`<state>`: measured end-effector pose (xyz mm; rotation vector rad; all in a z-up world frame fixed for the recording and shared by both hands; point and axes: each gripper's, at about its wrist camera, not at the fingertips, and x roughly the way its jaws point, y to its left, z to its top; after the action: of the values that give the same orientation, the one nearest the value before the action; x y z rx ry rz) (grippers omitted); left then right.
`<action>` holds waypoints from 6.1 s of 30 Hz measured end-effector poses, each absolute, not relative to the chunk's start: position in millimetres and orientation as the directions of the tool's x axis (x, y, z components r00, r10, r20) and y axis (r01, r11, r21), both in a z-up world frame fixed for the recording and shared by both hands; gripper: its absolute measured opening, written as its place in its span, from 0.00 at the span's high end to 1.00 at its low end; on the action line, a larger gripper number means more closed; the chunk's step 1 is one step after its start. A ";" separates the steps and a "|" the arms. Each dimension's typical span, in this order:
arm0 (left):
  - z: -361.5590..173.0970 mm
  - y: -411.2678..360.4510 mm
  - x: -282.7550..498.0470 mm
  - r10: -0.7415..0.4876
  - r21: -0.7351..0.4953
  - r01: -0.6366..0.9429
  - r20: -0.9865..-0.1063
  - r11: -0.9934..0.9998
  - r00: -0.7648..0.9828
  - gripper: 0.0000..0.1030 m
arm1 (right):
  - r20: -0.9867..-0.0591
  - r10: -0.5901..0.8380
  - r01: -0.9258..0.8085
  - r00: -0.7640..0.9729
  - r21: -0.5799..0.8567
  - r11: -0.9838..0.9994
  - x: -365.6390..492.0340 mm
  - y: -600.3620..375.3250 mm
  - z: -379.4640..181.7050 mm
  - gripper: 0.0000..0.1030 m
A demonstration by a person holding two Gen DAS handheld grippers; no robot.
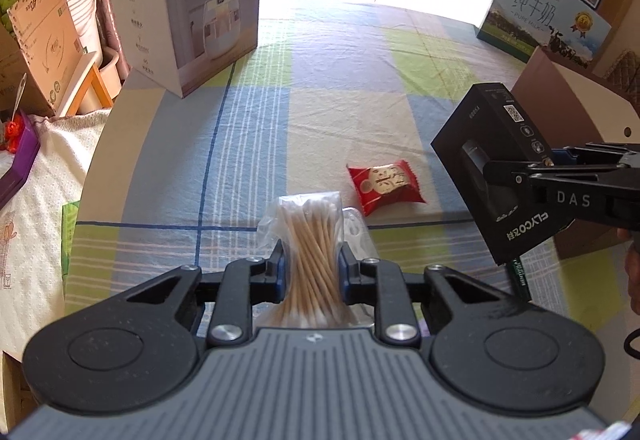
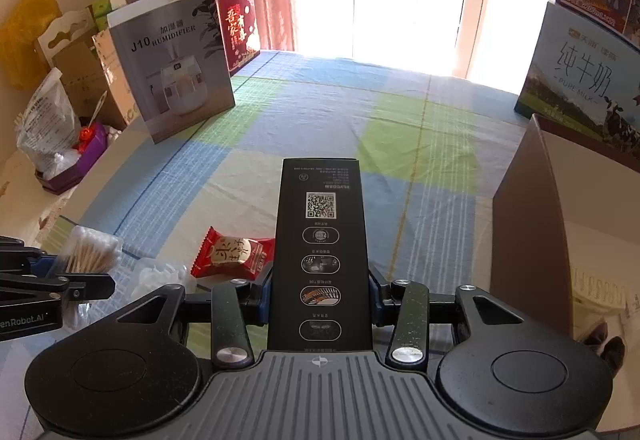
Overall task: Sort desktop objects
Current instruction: 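Carry the black box and swab bag over the brown box and lower them, then open both tools to release the swabs and black box inside, then withdraw both tools from the box toward the purple and green tubes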
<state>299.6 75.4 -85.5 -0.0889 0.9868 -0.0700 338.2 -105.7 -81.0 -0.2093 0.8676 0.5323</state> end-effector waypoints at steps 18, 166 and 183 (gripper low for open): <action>-35.5 7.4 268.6 -0.191 -0.117 0.159 -0.768 0.980 0.612 0.81 | -0.699 0.404 -0.492 0.590 0.085 0.866 269.3 -175.6 -33.3 0.60; -7.0 -282.7 343.7 -0.156 -0.031 0.205 -0.760 0.978 0.631 0.26 | -0.693 0.309 -0.345 0.651 0.093 0.934 373.6 -474.7 -8.6 0.02; 8.4 -243.4 273.6 -0.156 -0.046 0.181 -0.733 0.982 0.662 0.21 | -0.666 0.344 -0.382 0.662 0.096 0.919 305.1 -452.3 7.4 0.02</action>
<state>273.6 -243.4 8.4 0.0320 0.8262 -0.1904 305.1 -452.3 7.4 -0.0537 0.7420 0.4105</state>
